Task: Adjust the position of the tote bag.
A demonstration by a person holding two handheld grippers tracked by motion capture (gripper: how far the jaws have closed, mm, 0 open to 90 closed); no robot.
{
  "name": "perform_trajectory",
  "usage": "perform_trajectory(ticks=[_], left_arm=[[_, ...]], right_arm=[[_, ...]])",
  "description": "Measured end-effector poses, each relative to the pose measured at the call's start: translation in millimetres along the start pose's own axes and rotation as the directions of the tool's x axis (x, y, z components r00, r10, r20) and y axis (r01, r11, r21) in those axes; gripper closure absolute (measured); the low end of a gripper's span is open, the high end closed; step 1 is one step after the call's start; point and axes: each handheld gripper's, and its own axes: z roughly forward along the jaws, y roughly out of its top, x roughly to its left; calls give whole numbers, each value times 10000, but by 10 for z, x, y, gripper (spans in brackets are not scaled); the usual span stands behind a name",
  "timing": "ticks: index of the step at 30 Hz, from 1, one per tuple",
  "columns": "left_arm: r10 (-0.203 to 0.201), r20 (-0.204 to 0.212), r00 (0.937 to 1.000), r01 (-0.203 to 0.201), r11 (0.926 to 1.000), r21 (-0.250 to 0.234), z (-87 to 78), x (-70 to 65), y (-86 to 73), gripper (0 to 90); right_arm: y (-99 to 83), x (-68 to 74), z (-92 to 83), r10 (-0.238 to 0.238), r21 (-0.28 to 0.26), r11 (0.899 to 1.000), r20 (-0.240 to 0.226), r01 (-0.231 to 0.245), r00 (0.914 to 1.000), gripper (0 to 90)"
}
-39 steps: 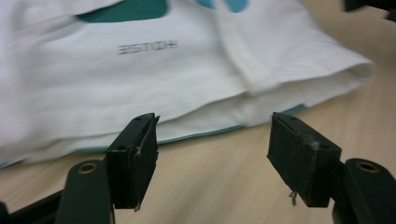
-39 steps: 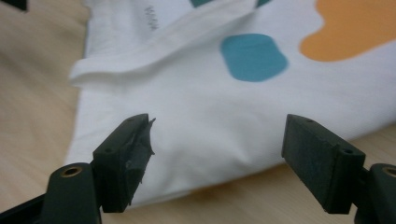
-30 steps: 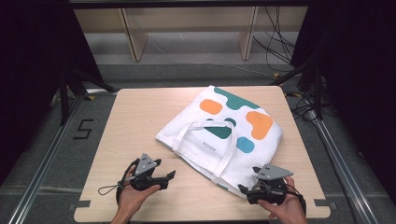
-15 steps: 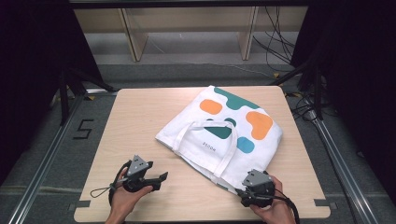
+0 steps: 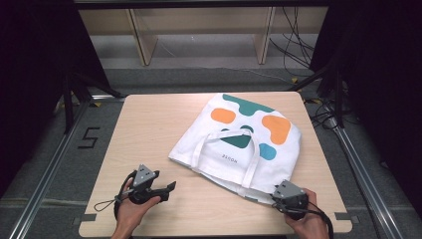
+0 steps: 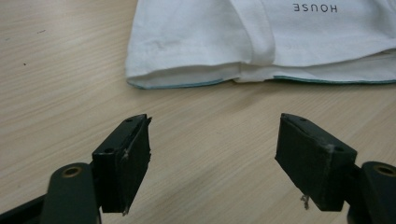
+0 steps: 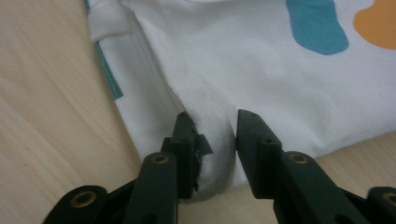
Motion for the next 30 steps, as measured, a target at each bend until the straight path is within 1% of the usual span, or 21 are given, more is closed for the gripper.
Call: perform_trajectory(ticks=[2,4,5,7,9,10,11,13,14,16,17,18,19,20,22,23,24,25,26,28,30], left_arm=[[52,-30,10000,-52,10000,9,15,-8,-1,255],[159,-69,9999,-158,9998,107,35,-18,2,256],[159,-69,9999,-158,9998,107,35,-18,2,256],[458,-67,9989,-455,9984,338,80,-34,19,256],[398,-110,9991,-394,9987,321,113,-54,28,258],[632,-98,9980,-626,9970,462,138,-59,40,259],[758,-73,9971,-754,9960,473,171,-81,53,259],[1421,-242,9896,-1401,9876,706,266,-123,81,261],[1421,-242,9896,-1401,9876,706,266,-123,81,262],[1641,-338,9859,-1605,9829,905,409,-194,89,263],[1934,-539,9796,-1867,9763,1090,458,-226,95,261],[2468,-533,9676,-2367,9602,1484,492,-248,113,260],[2468,-533,9676,-2367,9602,1484,492,-248,113,261],[2710,-705,9600,-2579,9538,1543,592,-289,139,263],[2701,-793,9595,-2568,9552,1471,640,-298,152,267],[2860,-714,9556,-2760,9532,1238,715,-300,170,286],[3592,-725,9304,-3512,9306,1035,751,-270,192,317],[3290,-924,9398,-3188,9414,1098,786,-303,184,329],[3262,-948,9405,-3166,9429,1037,802,-306,196,316],[3371,-984,9363,-3321,9411,643,818,-307,223,356],[3607,-784,9294,-3599,9327,247,820,-300,239,438]], right_arm=[[-52,-81,-30,401,-116,9991,245,-398,9989,747],[-99,-179,-68,485,-245,9986,406,-475,9980,783],[-99,-179,-68,485,-245,9986,406,-475,9980,783],[-170,-314,-96,952,-495,9944,468,-929,9944,817],[-196,-361,-95,1100,-586,9925,501,-1070,9927,822],[-249,-449,-104,1292,-675,9898,563,-1253,9900,829],[-249,-449,-104,1292,-675,9898,563,-1253,9900,829],[-301,-539,-109,1599,-812,9846,592,-1549,9854,829],[-301,-539,-109,1599,-812,9846,592,-1549,9854,829],[-317,-581,-112,1608,-868,9840,566,-1556,9854,829],[-314,-576,-110,1644,-869,9834,584,-1591,9847,829],[-308,-573,-105,1663,-865,9832,613,-1607,9842,828],[-306,-566,-102,1728,-839,9823,631,-1673,9829,828],[-306,-566,-103,1736,-836,9822,624,-1682,9828,828],[-310,-575,-104,1648,-895,9832,607,-1590,9845,826],[-314,-578,-104,1587,-848,9845,595,-1534,9855,825],[-316,-582,-99,1557,-846,9850,577,-1506,9861,824],[-317,-583,-98,1555,-843,9850,582,-1503,9861,821],[-317,-581,-98,1576,-873,9845,589,-1522,9858,820],[-314,-581,-95,1642,-935,9829,586,-1584,9847,815],[-318,-580,-85,1795,-969,9800,544,-1737,9823,802]])
